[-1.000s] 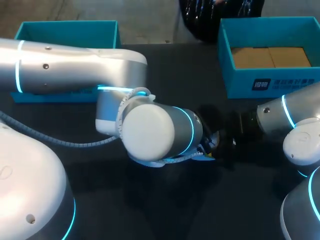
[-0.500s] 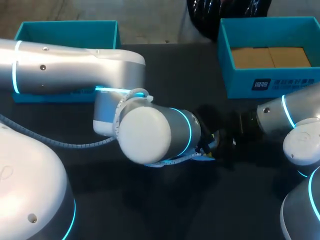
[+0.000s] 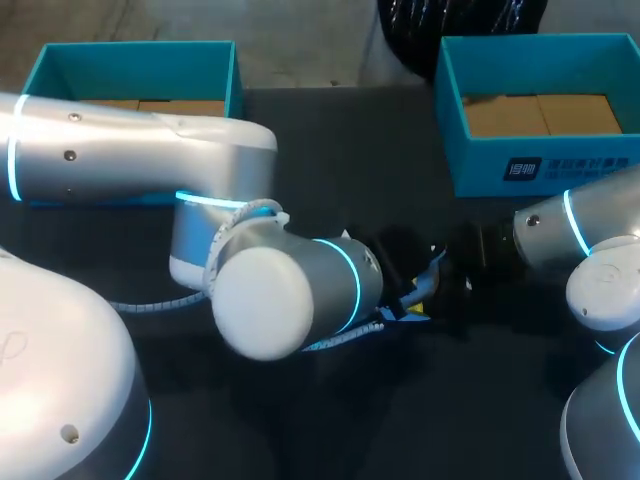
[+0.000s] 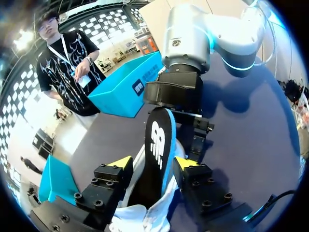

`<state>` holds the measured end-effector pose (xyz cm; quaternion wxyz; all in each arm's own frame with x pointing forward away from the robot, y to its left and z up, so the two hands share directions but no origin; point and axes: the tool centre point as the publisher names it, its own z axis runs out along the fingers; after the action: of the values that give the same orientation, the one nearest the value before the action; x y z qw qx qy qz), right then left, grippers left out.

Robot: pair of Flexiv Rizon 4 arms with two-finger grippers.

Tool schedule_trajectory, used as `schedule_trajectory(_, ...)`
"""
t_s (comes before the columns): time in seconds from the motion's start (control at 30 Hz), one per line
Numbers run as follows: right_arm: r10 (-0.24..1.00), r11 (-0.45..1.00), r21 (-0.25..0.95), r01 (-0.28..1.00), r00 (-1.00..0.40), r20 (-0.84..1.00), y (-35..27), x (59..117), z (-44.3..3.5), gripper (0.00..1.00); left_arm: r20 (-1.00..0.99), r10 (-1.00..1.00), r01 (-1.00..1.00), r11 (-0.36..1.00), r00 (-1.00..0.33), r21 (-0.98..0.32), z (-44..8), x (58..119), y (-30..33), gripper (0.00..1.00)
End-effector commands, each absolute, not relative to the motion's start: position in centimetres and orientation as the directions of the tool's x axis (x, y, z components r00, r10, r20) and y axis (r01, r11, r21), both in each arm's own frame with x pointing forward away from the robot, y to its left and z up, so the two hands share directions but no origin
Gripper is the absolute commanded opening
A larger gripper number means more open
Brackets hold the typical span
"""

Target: Take the shoe out of the shoebox, open the shoe tongue, remove and reinsert the insole, then place the shoe into the shoebox

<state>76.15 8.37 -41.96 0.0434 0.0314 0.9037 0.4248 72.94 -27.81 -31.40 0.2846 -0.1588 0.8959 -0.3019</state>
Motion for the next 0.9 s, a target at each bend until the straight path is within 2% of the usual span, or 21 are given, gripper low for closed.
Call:
schedule_trajectory(0.03,0.094,0.639,0.769,0.021,-0.994,-0.052,8.5,76.2,-41.9,0.0,-0.438,-0.454,-0.094,0.769,-0.776,-0.632,-32.1,72.3,-27.8,0.52)
schedule_trajectory(0.33,0.094,0.639,0.769,0.021,-0.994,-0.052,8.5,76.2,-41.9,0.0,-0.472,-0.433,-0.057,0.78,-0.768,-0.623,-32.7,72.1,-28.0,0.53)
schedule_trajectory(0.5,0.094,0.639,0.769,0.021,-0.994,-0.052,8.5,76.2,-41.9,0.0,-0.472,-0.43,-0.057,0.783,-0.77,-0.619,-32.9,72.1,-28.3,0.58)
schedule_trajectory(0.9,0.094,0.639,0.769,0.021,-0.994,-0.052,8.5,76.2,-41.9,0.0,-0.483,-0.429,-0.064,0.794,-0.763,-0.604,-34.2,72.4,-28.9,0.5)
